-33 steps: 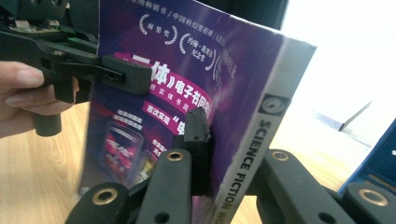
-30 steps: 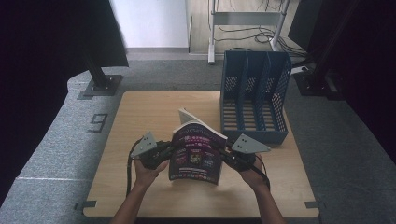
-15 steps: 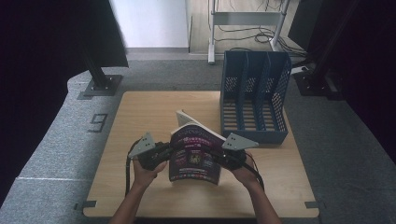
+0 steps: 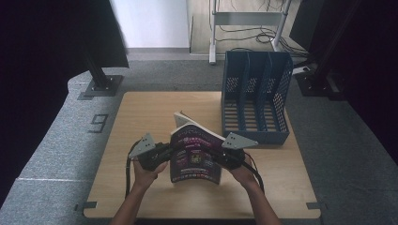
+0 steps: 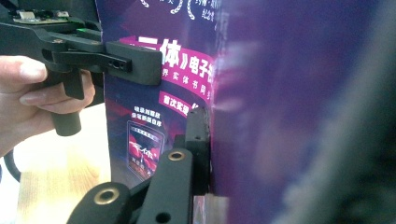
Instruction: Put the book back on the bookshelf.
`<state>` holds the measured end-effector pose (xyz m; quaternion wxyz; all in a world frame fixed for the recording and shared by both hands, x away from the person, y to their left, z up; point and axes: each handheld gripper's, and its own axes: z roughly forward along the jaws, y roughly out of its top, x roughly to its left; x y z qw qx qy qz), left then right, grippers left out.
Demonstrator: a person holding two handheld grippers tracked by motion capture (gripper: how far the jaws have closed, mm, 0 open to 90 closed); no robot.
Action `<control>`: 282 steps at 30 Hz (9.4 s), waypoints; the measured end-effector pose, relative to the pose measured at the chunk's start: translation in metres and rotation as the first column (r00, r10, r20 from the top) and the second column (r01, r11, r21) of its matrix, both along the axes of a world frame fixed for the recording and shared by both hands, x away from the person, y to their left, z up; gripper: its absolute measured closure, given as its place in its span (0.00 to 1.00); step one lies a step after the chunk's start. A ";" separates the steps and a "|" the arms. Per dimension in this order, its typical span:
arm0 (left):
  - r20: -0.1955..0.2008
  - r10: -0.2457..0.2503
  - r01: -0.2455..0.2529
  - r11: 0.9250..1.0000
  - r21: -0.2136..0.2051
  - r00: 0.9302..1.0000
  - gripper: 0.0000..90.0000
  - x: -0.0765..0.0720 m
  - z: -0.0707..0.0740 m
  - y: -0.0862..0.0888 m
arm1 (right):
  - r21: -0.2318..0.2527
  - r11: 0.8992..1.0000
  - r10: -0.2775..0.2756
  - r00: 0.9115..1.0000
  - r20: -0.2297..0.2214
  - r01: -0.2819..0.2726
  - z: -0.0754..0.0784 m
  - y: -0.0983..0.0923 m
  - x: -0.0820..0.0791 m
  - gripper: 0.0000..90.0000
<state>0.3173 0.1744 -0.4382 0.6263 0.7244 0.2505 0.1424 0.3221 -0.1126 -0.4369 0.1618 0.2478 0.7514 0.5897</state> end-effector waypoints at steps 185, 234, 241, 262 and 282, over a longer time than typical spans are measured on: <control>-0.252 0.206 -0.172 0.973 0.151 0.946 0.64 0.028 -0.039 0.040 | 0.244 0.822 -0.547 0.832 0.091 0.514 0.097 -0.107 0.041 0.91; -0.266 0.206 -0.169 0.973 0.157 0.942 0.64 0.030 -0.042 0.041 | 0.217 0.765 -0.633 0.770 0.081 0.606 0.086 -0.104 0.093 0.91; -0.267 0.209 -0.174 0.973 0.150 0.941 0.64 0.030 -0.042 0.043 | 0.224 0.751 -0.648 0.759 0.066 0.622 0.082 -0.106 0.102 0.91; -0.271 0.212 -0.179 0.974 0.141 0.939 0.64 0.032 -0.042 0.048 | 0.195 0.724 -0.682 0.729 0.060 0.661 0.070 -0.089 0.138 0.91; -0.283 0.199 -0.161 0.975 0.150 0.938 0.64 0.034 -0.046 0.045 | 0.222 0.699 -0.706 0.705 0.064 0.680 0.058 -0.082 0.155 0.91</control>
